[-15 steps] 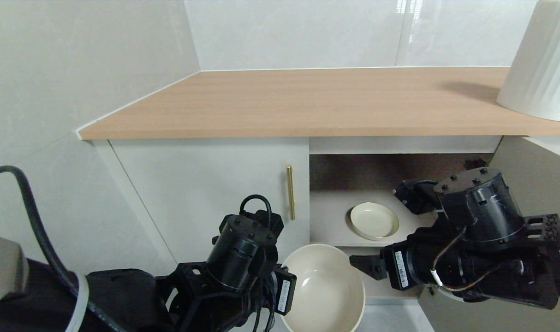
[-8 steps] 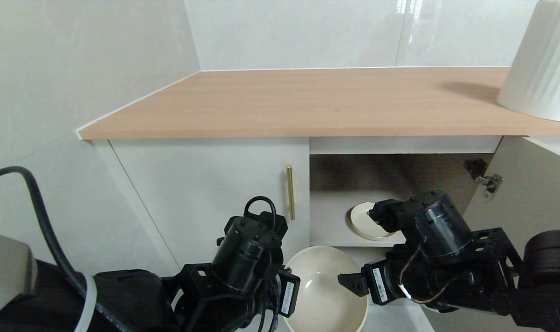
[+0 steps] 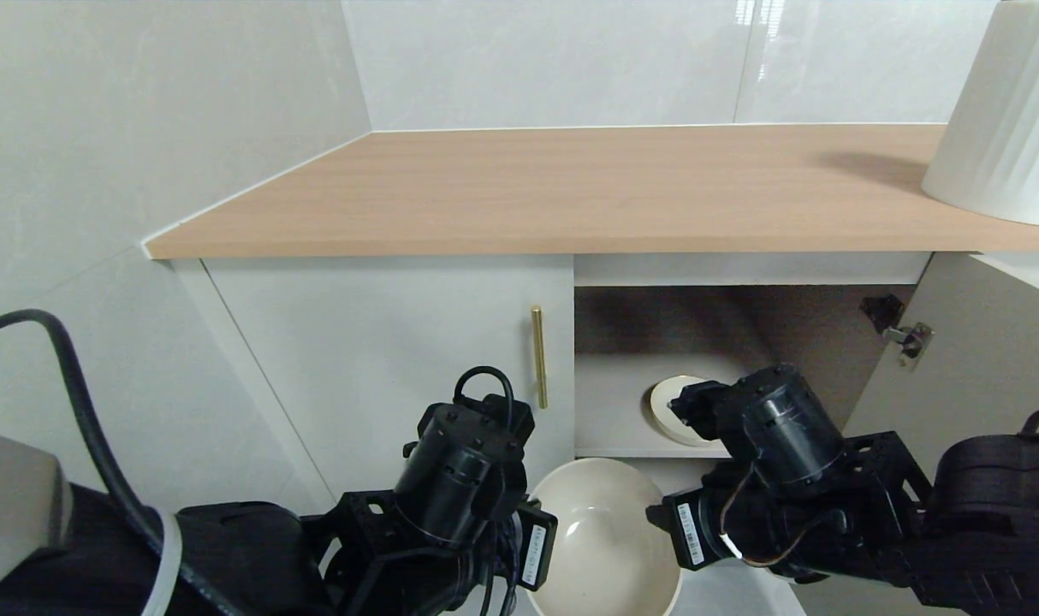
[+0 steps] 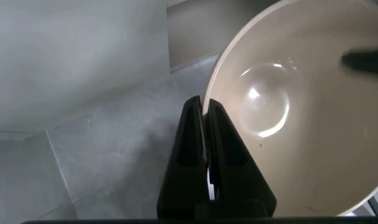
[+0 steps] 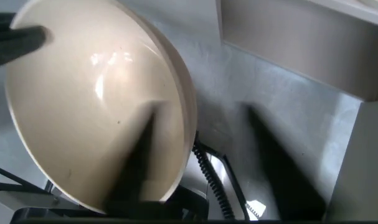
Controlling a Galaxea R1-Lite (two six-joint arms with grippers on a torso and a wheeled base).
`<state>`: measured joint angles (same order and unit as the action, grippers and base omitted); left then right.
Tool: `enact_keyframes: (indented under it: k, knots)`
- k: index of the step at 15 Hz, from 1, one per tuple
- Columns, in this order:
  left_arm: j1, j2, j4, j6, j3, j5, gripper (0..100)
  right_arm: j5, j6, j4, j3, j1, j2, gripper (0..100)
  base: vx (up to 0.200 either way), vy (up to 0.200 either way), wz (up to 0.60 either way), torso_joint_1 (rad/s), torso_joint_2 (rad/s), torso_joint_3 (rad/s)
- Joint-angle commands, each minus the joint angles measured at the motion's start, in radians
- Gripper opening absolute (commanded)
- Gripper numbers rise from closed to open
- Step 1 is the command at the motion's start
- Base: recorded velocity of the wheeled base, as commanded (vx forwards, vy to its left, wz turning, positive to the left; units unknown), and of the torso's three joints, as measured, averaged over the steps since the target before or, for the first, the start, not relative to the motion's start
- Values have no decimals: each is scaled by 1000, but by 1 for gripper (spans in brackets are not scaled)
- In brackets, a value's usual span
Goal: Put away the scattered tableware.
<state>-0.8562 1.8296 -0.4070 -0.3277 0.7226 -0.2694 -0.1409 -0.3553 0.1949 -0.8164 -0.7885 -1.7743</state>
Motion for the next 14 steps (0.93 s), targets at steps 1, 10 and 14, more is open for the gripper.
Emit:
enact_keyframes:
  k: [1,10,14]
  knots:
    - [0,0,1,-1,-2,-1,0,0,1,0,2,-1,-5,0,0,0,0,0,0,0]
    - [0,0,2,15,-12,-10,100,0,3,0,6,-1,-7,0,0,0,0,0,0,0]
    - [5,-16,-1,12,-12,-62,100,-28,-34,3,2,15,-34,0,0,0,0,0,0,0]
